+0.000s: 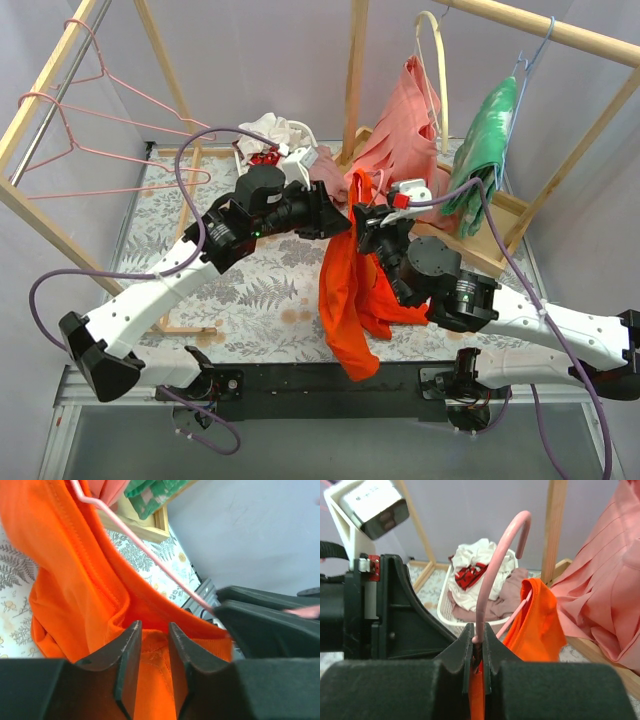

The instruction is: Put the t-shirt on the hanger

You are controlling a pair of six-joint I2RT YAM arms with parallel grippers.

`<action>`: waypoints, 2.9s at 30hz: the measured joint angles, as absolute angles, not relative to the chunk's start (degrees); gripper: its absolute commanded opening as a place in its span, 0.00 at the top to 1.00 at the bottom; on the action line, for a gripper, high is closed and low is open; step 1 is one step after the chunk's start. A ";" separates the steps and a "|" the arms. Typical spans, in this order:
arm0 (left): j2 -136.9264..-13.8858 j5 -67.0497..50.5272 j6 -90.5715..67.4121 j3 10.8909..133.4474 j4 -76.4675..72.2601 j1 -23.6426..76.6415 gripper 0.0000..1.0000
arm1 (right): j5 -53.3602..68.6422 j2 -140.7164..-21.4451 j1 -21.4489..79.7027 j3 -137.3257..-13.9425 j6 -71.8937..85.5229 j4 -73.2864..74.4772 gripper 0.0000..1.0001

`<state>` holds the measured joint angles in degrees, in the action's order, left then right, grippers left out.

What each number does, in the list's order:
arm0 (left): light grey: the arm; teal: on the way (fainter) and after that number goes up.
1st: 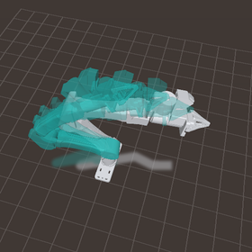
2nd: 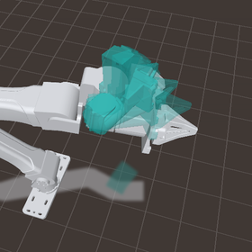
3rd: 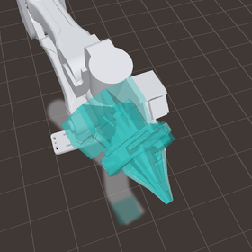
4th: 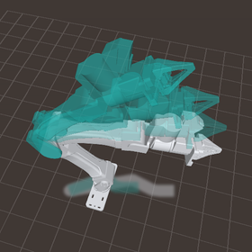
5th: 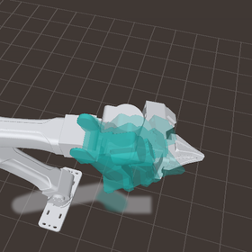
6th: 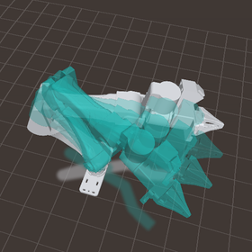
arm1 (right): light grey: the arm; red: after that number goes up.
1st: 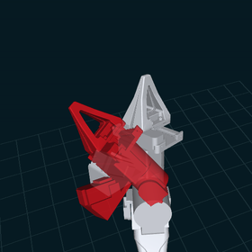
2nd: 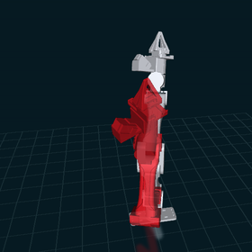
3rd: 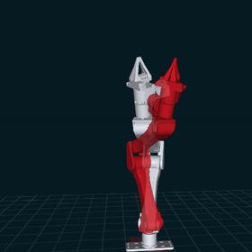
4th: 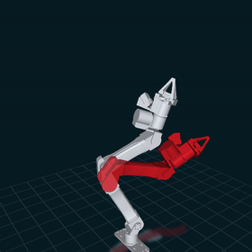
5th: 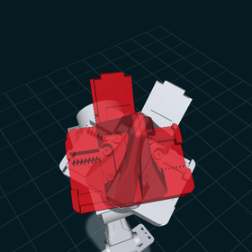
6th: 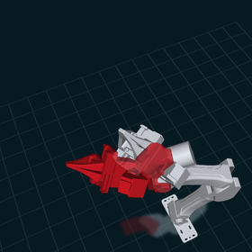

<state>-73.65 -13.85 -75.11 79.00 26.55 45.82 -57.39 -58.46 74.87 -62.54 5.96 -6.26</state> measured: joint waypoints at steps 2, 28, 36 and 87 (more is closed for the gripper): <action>-71.68 -14.46 -74.87 77.03 26.65 45.80 0.58 | -55.51 -59.20 74.87 -62.54 6.02 -4.27 0.99; -57.78 -8.69 -78.28 61.17 31.64 50.87 0.53 | -40.16 -72.01 63.00 -67.40 14.66 7.64 0.99; -63.13 2.52 -79.81 61.87 31.75 59.96 0.79 | -39.77 -73.21 62.96 -70.87 15.03 10.15 0.99; -43.77 11.09 -56.77 49.17 17.10 60.99 1.00 | -11.35 -53.32 58.54 -66.24 13.23 15.40 0.33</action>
